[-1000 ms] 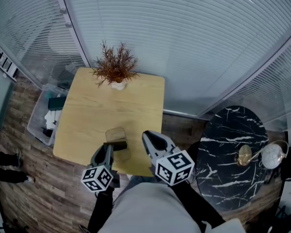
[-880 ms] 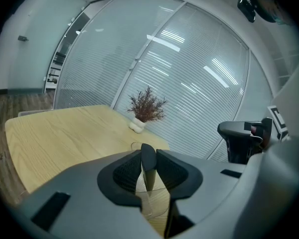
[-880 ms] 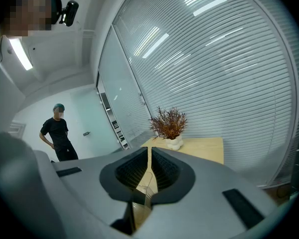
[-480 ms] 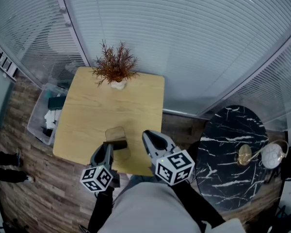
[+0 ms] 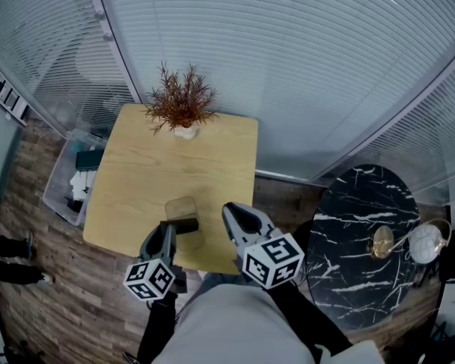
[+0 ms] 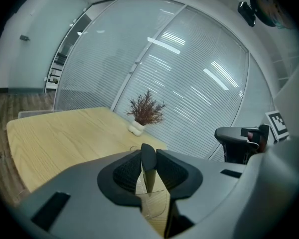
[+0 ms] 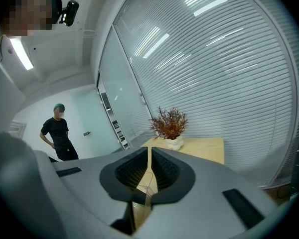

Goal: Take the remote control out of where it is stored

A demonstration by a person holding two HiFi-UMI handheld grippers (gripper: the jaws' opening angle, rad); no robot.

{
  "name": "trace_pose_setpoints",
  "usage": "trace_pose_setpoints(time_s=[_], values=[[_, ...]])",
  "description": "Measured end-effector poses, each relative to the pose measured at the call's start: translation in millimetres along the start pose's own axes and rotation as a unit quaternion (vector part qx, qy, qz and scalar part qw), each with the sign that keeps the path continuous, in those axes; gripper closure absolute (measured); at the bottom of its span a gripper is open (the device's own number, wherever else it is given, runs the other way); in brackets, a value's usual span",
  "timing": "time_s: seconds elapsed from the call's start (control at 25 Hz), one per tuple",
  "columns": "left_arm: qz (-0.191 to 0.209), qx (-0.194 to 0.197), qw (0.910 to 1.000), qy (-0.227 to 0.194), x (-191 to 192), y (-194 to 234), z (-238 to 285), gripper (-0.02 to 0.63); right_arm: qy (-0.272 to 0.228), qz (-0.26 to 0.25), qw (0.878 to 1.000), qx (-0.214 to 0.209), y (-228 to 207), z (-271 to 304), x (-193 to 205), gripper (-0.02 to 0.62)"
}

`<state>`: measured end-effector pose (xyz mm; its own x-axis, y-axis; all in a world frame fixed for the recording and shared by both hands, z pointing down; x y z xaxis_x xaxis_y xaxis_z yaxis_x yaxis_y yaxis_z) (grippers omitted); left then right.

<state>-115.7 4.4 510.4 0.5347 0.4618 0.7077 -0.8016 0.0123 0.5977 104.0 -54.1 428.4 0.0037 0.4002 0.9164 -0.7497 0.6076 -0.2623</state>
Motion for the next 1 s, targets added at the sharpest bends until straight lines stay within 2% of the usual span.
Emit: trace_pose_setpoints(time_s=[1.0], values=[[-0.002,0.006,0.9999,-0.013,-7.1,-6.4,-7.8,0.506,0.002,0.0,1.0,-0.002,-1.4,0.9,2.4,0.589]])
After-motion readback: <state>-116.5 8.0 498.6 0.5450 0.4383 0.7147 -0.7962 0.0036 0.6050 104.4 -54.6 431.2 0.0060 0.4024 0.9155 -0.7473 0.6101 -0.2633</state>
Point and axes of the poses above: the fingertips, and each gripper's own axes: z forward along the fingers, y to its left, x out of its underside, the point moved 7 cm from there along -z, backward along the fingers, and after that the axes turned 7 degrees about -z, right-handed, at the moved point
